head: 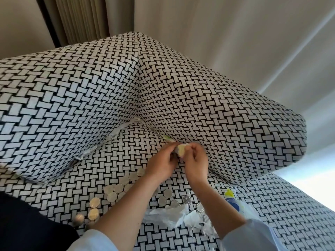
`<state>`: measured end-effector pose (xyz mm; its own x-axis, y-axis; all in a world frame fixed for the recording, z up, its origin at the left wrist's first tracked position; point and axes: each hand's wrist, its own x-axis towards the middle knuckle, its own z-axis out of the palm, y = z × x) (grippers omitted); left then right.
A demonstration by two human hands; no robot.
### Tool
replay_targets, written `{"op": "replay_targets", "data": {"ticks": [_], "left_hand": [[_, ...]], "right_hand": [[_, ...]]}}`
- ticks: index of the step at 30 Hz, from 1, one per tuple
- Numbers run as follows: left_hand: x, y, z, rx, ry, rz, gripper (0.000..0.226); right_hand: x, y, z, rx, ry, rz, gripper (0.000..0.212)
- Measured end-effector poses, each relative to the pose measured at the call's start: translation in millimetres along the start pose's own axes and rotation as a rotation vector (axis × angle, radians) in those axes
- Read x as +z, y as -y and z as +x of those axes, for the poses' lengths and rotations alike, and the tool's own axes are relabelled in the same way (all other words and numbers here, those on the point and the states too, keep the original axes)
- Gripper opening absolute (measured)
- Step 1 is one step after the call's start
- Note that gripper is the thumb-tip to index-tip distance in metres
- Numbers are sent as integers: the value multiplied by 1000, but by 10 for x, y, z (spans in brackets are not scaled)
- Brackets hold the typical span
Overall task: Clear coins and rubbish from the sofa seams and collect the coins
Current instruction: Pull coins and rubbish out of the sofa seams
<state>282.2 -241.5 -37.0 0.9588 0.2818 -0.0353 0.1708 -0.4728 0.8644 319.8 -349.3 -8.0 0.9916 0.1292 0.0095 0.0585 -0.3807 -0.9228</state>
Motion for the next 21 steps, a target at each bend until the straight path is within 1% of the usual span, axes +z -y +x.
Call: {"op": "replay_targets", "data": {"ticks": [2,5,8,10,11,13,15,17,19,20,21], "left_hand": [[29,-48,-12,-10,-5,-6,32],[8,-61,-55,-59,-21,3,14],[-84,-90,-101,-110,-9,63,3],[-113,-136,-128,-108,13,104,13],[-104,-152,-134,-84,22,125,14],[-95,-185,-151,-34,35,128,13],[-95,-197,-156,-26,56,97,15],[-95,-197,-150,-60,109,46,16],[-84,-181,-149,-122,178,7,16],[-74,-168,-147,-159,203,-8,16],[-67,-151,-142,-195,218,-16,14]], "right_hand": [[4,142,-11,-15,43,79,11],[-3,263,-18,-2,90,117,11],[-82,227,-1,52,41,86,10],[-149,146,-6,86,19,20,12],[-177,100,-16,98,35,-11,12],[-220,11,-51,131,105,-39,12],[-253,-39,-84,161,178,-90,14],[-267,-83,-101,147,246,-187,16],[-261,-102,-111,123,290,-262,12],[-259,-101,-117,119,296,-293,15],[-259,-103,-120,114,293,-322,24]]}}
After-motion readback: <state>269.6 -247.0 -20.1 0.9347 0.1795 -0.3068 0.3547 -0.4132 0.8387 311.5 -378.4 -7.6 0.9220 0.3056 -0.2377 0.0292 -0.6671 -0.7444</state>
